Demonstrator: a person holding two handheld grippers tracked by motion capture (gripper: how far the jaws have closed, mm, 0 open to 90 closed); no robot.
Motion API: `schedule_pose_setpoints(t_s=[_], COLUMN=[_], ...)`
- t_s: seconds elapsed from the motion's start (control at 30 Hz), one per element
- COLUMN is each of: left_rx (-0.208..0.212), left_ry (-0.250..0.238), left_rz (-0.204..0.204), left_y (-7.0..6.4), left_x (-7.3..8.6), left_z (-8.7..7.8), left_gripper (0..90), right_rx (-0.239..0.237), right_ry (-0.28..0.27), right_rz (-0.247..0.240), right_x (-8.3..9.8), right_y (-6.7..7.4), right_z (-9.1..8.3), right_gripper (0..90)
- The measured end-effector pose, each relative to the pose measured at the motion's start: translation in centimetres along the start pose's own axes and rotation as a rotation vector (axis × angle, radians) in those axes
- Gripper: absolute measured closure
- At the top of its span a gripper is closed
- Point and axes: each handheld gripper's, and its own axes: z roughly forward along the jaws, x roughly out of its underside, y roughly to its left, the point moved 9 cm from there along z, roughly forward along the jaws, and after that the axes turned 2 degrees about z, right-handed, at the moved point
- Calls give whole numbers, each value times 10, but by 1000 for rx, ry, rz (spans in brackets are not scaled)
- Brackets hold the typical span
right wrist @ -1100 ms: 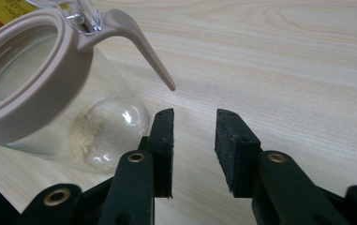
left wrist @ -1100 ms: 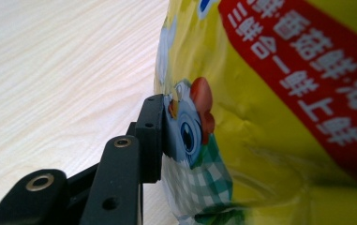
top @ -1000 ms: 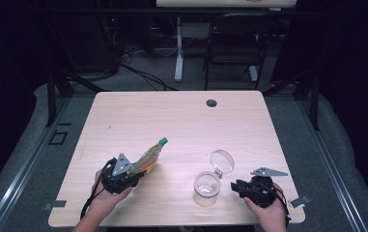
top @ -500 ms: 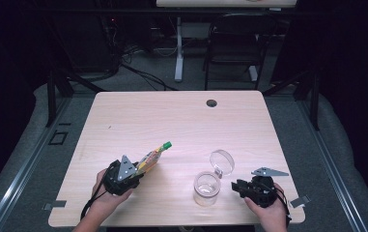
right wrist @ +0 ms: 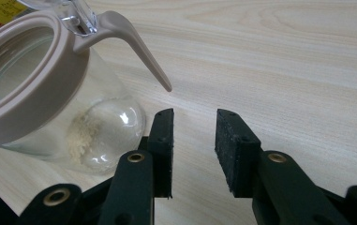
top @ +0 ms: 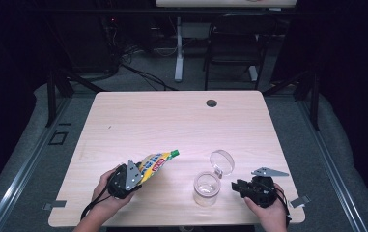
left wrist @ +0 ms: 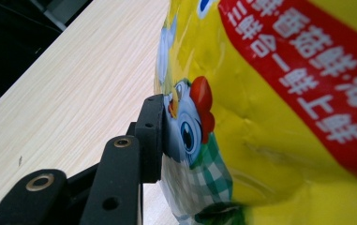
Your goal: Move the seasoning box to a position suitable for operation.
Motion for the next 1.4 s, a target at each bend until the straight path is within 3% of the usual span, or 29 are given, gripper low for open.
schedule_pose_setpoints(t_s=[0.73, 0.9, 1.4], left_rx=[-19, -34, -64], left_ry=[9, 13, 7], left_rz=[118, 163, 232], left_y=[-11, -13, -19], left_x=[-7, -10, -18], left_z=[-2, -3, -5], left_gripper=[628, 628, 628], right_rx=[5, 7, 12], right_ry=[-12, -20, -17], right_rz=[1, -3, -14], right_x=[-1, -2, -2], right_y=[0, 0, 0], right_z=[-1, -2, -2], right_gripper=[677, 677, 682])
